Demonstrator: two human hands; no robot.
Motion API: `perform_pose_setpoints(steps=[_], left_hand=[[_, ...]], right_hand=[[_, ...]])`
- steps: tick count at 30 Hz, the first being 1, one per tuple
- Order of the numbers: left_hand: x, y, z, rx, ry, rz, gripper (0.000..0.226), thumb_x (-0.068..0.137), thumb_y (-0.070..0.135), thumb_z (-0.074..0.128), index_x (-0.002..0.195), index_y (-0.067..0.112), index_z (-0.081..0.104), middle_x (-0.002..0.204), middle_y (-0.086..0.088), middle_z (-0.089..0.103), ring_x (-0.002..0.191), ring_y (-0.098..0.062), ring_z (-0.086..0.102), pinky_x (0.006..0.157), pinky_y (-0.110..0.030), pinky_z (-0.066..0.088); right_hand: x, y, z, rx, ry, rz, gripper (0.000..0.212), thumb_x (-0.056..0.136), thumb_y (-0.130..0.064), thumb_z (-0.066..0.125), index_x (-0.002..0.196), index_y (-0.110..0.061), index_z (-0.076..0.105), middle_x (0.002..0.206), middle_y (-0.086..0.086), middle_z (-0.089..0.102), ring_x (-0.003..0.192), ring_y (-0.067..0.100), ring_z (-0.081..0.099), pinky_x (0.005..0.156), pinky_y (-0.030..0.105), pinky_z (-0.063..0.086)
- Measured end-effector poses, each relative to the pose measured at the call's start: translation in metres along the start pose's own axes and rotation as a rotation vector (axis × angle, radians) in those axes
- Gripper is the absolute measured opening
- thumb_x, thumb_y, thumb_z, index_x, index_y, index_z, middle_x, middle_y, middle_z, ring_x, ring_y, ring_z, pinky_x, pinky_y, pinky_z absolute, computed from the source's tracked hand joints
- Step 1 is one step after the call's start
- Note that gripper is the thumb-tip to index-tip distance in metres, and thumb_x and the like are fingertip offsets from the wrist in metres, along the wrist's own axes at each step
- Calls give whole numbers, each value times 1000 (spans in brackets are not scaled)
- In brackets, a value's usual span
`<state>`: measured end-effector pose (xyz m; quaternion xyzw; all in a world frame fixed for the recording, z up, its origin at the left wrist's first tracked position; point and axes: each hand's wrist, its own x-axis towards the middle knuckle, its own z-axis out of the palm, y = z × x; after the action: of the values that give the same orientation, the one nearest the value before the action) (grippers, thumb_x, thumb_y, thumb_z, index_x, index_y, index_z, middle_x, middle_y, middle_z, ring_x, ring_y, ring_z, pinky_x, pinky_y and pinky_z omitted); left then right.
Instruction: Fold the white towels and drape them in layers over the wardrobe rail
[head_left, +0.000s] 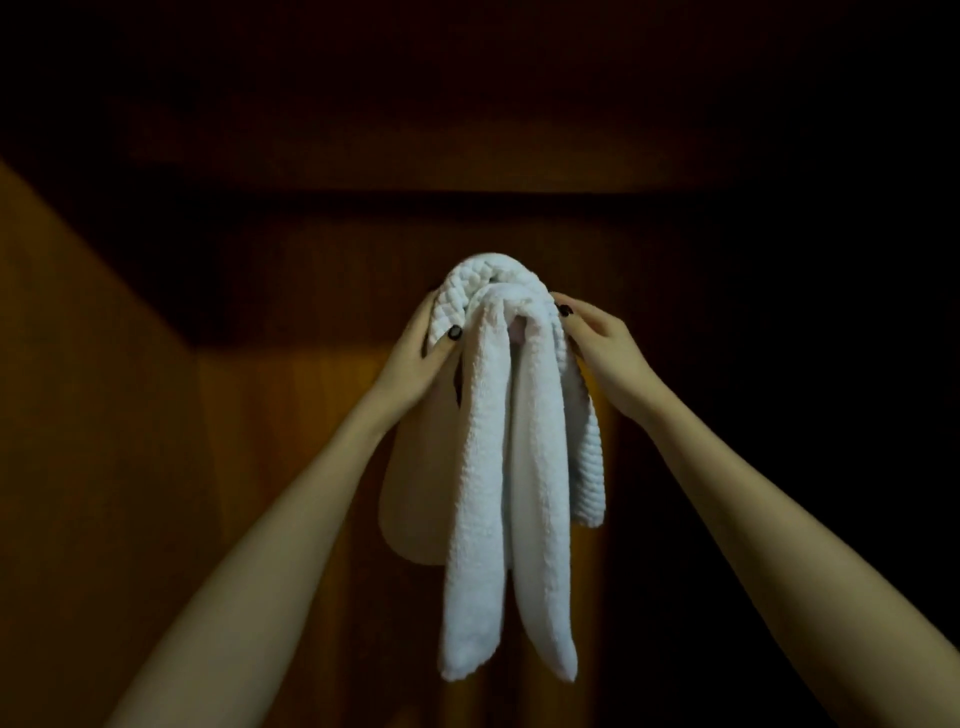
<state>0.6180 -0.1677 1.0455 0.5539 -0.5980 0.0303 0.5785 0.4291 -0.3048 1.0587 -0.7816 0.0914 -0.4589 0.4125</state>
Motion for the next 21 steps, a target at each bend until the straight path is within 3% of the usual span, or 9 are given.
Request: perform_pose_setpoints(steps=[3, 4, 6, 8, 10, 12, 14, 18, 21], left_hand=[[-35, -33, 5, 43, 148, -74, 72, 88, 64, 49, 149, 29, 33, 151, 12, 36, 138, -9, 37, 114, -40, 35], [-45, -43, 8, 71, 170, -121, 79, 82, 74, 46, 148, 33, 35, 151, 9, 40, 137, -12, 40, 112, -44, 37], [-56, -54, 6, 163, 199, -124, 67, 87, 63, 50, 145, 32, 40, 146, 5, 46, 132, -16, 46, 107, -46, 42], [-59, -52, -1, 217, 274, -66, 45, 95, 33, 57, 138, 22, 51, 134, 1, 57, 120, -18, 55, 98, -40, 48], [-59, -47, -10, 210, 267, -64, 32, 96, 20, 58, 128, 17, 59, 116, 6, 65, 106, -15, 62, 84, -25, 49], [-59, -43, -22, 111, 176, -109, 25, 97, 19, 56, 122, 23, 60, 108, 16, 65, 99, -1, 64, 79, -16, 46], [-59, -47, -33, 0, 123, -169, 22, 99, 20, 52, 118, 30, 58, 108, 20, 64, 99, 8, 62, 80, -12, 47], [-61, -55, -25, 1, 76, -190, 28, 101, 26, 48, 128, 23, 58, 121, 10, 63, 109, -1, 60, 88, -15, 48], [-62, -60, -1, -50, 88, -277, 22, 102, 20, 47, 121, 25, 57, 113, 11, 63, 102, -9, 61, 80, -13, 49]], right_hand=[[-11, 29, -1, -84, 52, 71, 62, 86, -38, 62, 144, -20, 47, 143, -2, 52, 129, 12, 51, 105, 35, 46], [-15, 36, -1, -123, 36, 96, 62, 84, -37, 65, 142, -20, 49, 140, -2, 54, 124, 12, 54, 99, 30, 49], [-18, 44, -1, -196, 2, 136, 47, 87, -26, 66, 133, -19, 57, 125, -4, 62, 104, 3, 60, 77, 14, 50], [-16, 51, -3, -294, 6, 143, 31, 87, -20, 65, 118, -17, 65, 102, -5, 68, 80, 0, 61, 60, 10, 43], [-13, 53, -5, -374, 80, 118, 12, 87, -19, 63, 97, -19, 69, 85, -1, 68, 69, 12, 60, 56, 20, 42], [-13, 51, -9, -394, 128, 89, 9, 88, -18, 62, 93, -16, 70, 83, 3, 69, 71, 17, 62, 60, 29, 44], [-17, 48, -14, -415, 129, 49, 10, 90, -17, 60, 95, -15, 69, 80, -4, 66, 69, 8, 58, 57, 20, 41], [-28, 42, -16, -433, 120, 8, 10, 95, -17, 57, 90, -20, 65, 78, -8, 63, 68, 4, 56, 55, 16, 39], [-38, 44, -8, -378, 115, 2, 14, 96, -22, 56, 101, -19, 69, 88, -6, 68, 77, 5, 62, 62, 20, 48]])
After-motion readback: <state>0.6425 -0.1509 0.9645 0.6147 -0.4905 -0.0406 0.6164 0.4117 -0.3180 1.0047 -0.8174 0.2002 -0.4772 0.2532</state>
